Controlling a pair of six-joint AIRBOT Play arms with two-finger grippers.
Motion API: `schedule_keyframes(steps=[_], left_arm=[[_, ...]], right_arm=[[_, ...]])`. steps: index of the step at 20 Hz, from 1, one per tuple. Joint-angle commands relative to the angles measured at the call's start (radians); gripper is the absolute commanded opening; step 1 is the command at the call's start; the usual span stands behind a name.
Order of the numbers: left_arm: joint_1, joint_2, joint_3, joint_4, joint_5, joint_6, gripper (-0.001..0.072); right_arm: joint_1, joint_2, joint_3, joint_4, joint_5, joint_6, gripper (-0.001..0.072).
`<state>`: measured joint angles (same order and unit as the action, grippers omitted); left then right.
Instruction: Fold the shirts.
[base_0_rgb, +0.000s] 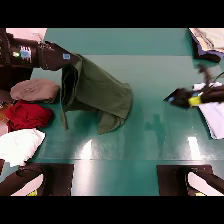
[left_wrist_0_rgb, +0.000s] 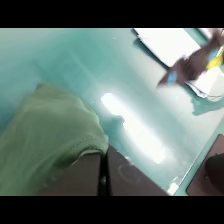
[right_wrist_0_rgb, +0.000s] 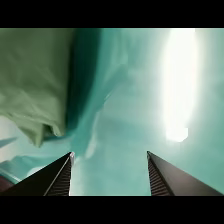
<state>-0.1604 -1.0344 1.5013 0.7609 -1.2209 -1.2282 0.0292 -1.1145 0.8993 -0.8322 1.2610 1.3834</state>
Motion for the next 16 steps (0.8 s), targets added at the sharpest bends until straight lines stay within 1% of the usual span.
schedule_keyframes(steps=[1, 4, 6, 8, 9, 10, 11, 14, 15, 16], left_arm=[[0.003, -0.006, 0.026, 0.056, -0.011, -0.032, 0.0026], [0.003, -0.006, 0.026, 0.056, -0.026, -0.042, 0.0026], [0.003, -0.006, 0.026, 0.056, -0.043, -0.051, 0.0026], [0.003, -0.006, 0.026, 0.056, -0.074, -0.051, 0.0026], [0.003, -0.006, 0.026, 0.056, -0.090, -0.051, 0.0026], [0.003, -0.006, 0.026, 0.056, -0.107, -0.051, 0.0026], [0.003, -0.006, 0.026, 0.056, -0.120, -0.051, 0.0026], [0.003, -0.006, 0.026, 0.056, -0.131, -0.051, 0.0026], [0.003, -0.006, 0.026, 0.056, -0.131, -0.051, 0.0026], [0.003, -0.006, 0.026, 0.056, -0.131, -0.051, 0.0026]], right_arm=[[0.146, -0.023, -0.221, 0.153, -0.238, -0.042, 0.0525], [0.302, -0.135, -0.214, 0.277, -0.307, -0.124, 0.0525], [0.404, -0.231, -0.147, 0.289, -0.346, -0.137, 0.0525], [0.467, -0.307, -0.069, 0.290, -0.373, -0.136, 0.0524], [0.487, -0.345, -0.027, 0.290, -0.376, -0.136, 0.0514], [0.499, -0.377, 0.010, 0.290, -0.373, -0.136, 0.0483], [0.507, -0.403, 0.045, 0.289, -0.370, -0.136, 0.0426], [0.509, -0.444, 0.112, 0.282, -0.372, -0.136, 0.0422], [0.508, -0.448, 0.121, 0.280, -0.375, -0.136, 0.0405], [0.508, -0.448, 0.122, 0.277, -0.379, -0.136, 0.0204]])
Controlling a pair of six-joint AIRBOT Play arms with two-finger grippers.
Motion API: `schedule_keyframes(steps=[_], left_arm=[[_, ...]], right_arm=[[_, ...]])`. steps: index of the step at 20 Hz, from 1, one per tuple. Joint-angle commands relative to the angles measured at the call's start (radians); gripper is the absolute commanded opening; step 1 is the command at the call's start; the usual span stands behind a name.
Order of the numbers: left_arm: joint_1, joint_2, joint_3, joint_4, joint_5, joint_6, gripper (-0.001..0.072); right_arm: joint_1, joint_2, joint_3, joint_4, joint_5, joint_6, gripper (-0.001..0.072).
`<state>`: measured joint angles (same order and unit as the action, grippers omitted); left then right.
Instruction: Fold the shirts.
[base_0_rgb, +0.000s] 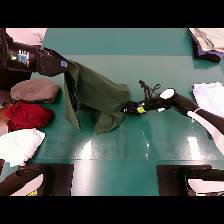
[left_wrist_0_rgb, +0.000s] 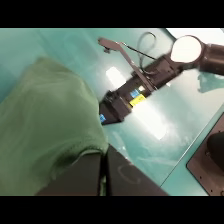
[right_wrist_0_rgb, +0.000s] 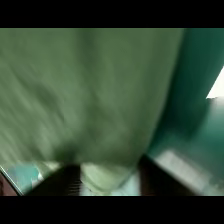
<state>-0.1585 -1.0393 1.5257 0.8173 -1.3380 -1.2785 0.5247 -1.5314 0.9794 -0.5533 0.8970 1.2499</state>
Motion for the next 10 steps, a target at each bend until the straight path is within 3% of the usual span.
schedule_keyframes(steps=[1, 5, 10], left_arm=[[0.001, -0.001, 0.001, 0.000, -0.014, -0.001, 0.0026], [0.002, 0.004, 0.022, 0.018, -0.003, -0.004, 0.0025], [0.006, 0.006, 0.320, 0.025, 0.027, -0.039, 0.0026]], right_arm=[[0.013, -0.031, 0.042, -0.006, -0.016, -0.003, 0.0033], [-0.011, 0.047, 0.043, -0.156, -0.006, 0.007, 0.0017], [-0.234, 0.383, 0.236, -0.468, 0.137, 0.158, 0.0017]])
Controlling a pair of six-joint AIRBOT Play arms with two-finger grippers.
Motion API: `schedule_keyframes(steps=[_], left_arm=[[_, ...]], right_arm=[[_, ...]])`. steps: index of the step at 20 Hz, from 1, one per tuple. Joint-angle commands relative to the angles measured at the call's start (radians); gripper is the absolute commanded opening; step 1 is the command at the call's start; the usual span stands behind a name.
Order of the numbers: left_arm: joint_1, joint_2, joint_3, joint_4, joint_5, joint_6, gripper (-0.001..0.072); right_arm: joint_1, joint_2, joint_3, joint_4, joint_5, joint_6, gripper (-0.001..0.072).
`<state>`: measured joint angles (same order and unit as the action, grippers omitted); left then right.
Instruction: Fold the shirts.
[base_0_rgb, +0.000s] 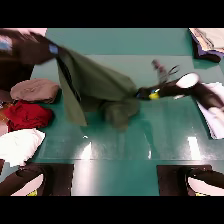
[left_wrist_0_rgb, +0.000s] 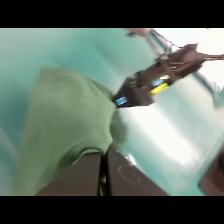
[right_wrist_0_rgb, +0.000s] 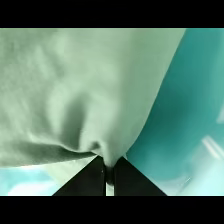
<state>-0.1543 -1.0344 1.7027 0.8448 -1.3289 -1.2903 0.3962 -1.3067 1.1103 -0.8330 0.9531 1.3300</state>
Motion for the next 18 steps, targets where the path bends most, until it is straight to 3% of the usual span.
schedule_keyframes(steps=[1, 7, 9, 11, 15, 18], left_arm=[[0.002, 0.001, 0.204, -0.031, 0.020, -0.031, 0.0026], [0.002, 0.007, 0.362, -0.391, 0.027, -0.029, 0.0026], [0.002, 0.007, 0.362, -0.521, -0.005, -0.029, 0.0026], [0.002, 0.007, 0.362, -0.557, -0.056, -0.030, 0.0026], [0.002, 0.007, 0.305, -0.262, -0.118, -0.073, 0.0026], [0.002, 0.004, 0.091, -0.006, -0.175, -0.120, 0.0026]], right_arm=[[-0.147, 0.215, 0.167, -0.203, 0.097, 0.080, 0.0017], [-0.270, 0.427, 0.488, -0.218, 0.178, 0.080, 0.0017], [-0.301, 0.460, 0.563, -0.218, 0.254, 0.080, 0.0017], [-0.336, 0.472, 0.626, -0.217, 0.353, 0.101, 0.0017], [-0.362, 0.422, 0.652, -0.214, 0.603, 0.199, 0.0017], [-0.333, 0.364, 0.505, -0.215, 0.701, 0.236, 0.0017]])
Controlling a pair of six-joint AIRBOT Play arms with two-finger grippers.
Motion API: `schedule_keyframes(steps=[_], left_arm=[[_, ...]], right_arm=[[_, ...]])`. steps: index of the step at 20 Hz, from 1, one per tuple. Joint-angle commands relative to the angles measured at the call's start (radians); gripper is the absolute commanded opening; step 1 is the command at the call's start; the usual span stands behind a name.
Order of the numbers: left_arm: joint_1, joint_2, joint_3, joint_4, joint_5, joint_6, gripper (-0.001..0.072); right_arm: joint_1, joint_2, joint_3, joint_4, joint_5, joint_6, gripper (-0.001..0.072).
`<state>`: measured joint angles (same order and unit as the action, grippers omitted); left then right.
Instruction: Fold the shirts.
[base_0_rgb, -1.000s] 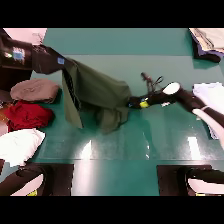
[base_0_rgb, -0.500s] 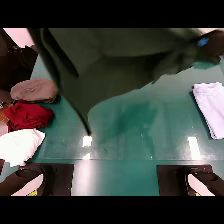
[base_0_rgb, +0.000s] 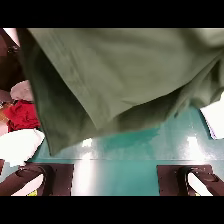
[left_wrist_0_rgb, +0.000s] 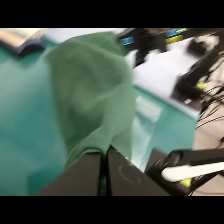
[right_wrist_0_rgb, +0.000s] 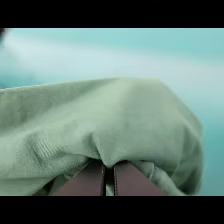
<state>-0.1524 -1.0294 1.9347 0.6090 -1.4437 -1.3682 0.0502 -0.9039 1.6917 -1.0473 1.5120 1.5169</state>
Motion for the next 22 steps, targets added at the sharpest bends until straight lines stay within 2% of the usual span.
schedule_keyframes(steps=[1, 4, 6, 8, 9, 10, 11, 15, 19, 22], left_arm=[[0.000, -0.001, -0.253, 0.270, -0.056, -0.042, 0.0026], [0.000, -0.002, -0.613, 0.320, 0.064, -0.018, 0.0026], [0.000, -0.010, -0.814, 0.381, 0.216, -0.005, 0.0026], [0.000, -0.020, -0.925, 0.449, 0.348, -0.034, 0.0026], [0.000, -0.026, -0.934, 0.469, 0.369, -0.051, 0.0026], [0.001, -0.026, -0.932, 0.474, 0.383, -0.049, 0.0026], [0.000, -0.026, -0.917, 0.478, 0.386, -0.046, 0.0026], [0.000, -0.026, -0.834, 0.510, 0.358, -0.046, 0.0026], [0.000, -0.026, -0.817, 0.497, 0.359, -0.046, 0.0026], [0.000, -0.026, -0.817, 0.493, 0.359, -0.046, 0.0026]], right_arm=[[0.042, -0.061, -0.149, 0.000, 0.137, 0.050, 0.0017], [0.164, -0.133, -0.380, -0.002, 0.036, 0.048, 0.0018], [0.251, -0.186, -0.520, -0.004, -0.118, 0.026, 0.0018], [0.312, -0.241, -0.604, -0.003, -0.261, 0.006, 0.0034], [0.327, -0.267, -0.624, -0.003, -0.299, -0.002, 0.0206], [0.328, -0.294, -0.630, 0.000, -0.305, -0.002, 0.0440], [0.316, -0.312, -0.624, -0.001, -0.285, -0.008, 0.0480], [0.216, -0.279, -0.612, -0.003, -0.176, -0.026, 0.0480], [0.087, -0.188, -0.737, 0.002, -0.269, -0.025, 0.0478], [0.045, -0.206, -0.826, 0.018, -0.302, -0.032, 0.0478]])
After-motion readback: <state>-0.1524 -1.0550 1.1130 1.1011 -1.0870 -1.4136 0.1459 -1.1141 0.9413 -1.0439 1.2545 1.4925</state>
